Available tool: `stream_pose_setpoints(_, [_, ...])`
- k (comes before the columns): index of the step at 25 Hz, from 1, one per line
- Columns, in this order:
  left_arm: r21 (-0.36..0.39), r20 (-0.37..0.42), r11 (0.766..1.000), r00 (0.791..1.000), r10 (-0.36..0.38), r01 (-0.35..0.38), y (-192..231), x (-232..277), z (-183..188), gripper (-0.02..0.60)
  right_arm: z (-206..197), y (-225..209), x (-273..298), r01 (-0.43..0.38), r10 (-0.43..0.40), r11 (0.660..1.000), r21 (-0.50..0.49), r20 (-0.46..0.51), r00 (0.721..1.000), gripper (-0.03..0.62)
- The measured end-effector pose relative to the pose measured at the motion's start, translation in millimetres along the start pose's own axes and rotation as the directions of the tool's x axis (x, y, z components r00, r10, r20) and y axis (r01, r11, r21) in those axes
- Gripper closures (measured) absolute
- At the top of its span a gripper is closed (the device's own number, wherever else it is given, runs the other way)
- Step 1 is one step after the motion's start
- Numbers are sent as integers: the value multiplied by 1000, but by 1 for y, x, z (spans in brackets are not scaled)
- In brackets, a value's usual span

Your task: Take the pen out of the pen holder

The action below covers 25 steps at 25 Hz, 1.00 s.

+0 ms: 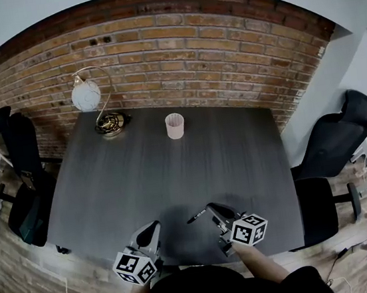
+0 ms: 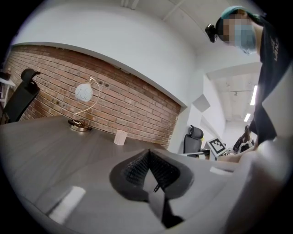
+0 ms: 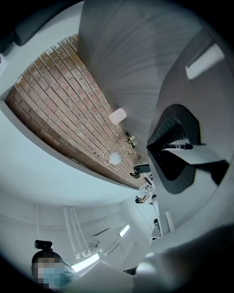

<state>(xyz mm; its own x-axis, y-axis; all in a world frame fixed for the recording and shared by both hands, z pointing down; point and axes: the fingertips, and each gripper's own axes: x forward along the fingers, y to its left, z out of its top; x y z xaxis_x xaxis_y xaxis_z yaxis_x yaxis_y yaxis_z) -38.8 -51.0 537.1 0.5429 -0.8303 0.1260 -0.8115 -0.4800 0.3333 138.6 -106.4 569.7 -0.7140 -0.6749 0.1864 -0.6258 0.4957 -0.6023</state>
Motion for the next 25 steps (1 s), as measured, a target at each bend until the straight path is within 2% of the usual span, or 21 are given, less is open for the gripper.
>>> stream_pose_setpoints(11, [-15, -8, 1000, 1000, 11, -11, 3, -1, -5, 545, -7, -7, -7, 20, -20, 1000, 2, -24, 999, 554])
stream_pose_setpoints(25, [-23, -10, 999, 1000, 23, -23, 1, 4, -8, 545, 4, -18, -19, 41, -41, 999, 19, 5, 999, 555])
